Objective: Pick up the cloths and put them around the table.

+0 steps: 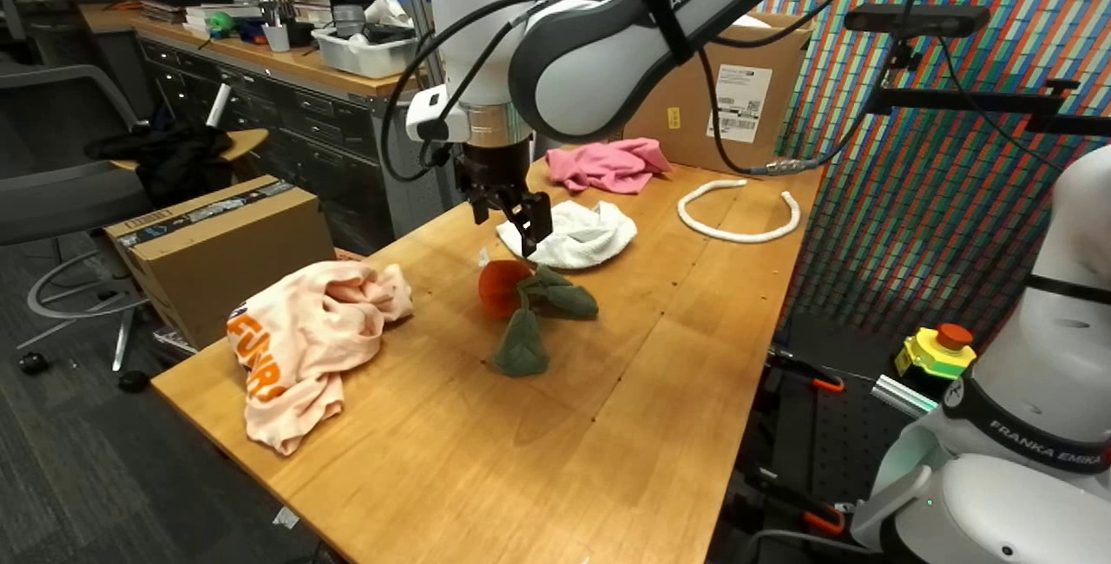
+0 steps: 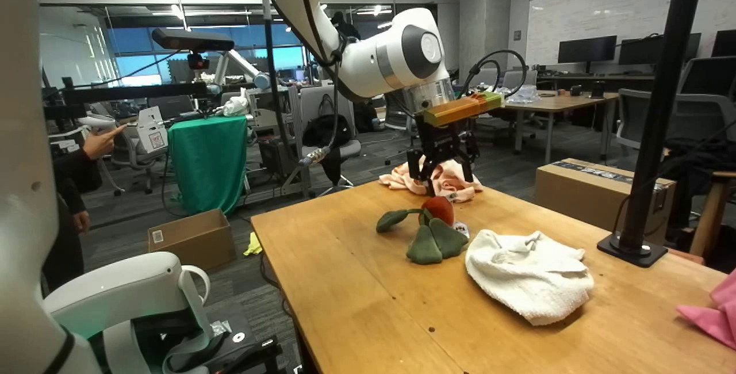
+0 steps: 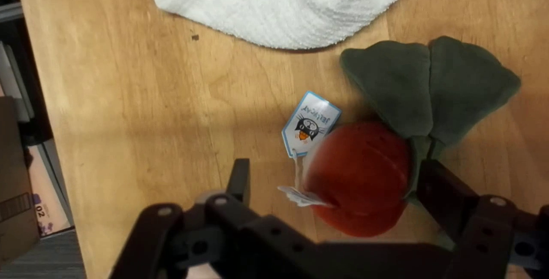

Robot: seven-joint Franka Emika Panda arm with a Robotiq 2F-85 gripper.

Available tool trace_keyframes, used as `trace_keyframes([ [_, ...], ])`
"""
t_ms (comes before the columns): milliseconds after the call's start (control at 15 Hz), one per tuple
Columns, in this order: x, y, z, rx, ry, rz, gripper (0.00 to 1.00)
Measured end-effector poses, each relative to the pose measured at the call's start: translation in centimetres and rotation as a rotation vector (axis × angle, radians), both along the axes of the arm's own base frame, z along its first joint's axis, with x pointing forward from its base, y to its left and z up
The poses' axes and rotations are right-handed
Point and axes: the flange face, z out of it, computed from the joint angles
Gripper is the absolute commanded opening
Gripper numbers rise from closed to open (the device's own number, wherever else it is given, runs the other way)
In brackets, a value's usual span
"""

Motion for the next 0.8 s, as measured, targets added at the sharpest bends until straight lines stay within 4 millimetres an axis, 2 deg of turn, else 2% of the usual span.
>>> trace_keyframes([
  [533,1.1,0.3,-4.2,0.055,0.082,0.028,1.0],
  [800,1.3,0.0,-5.0,0.102,0.114,0.008,1.0],
])
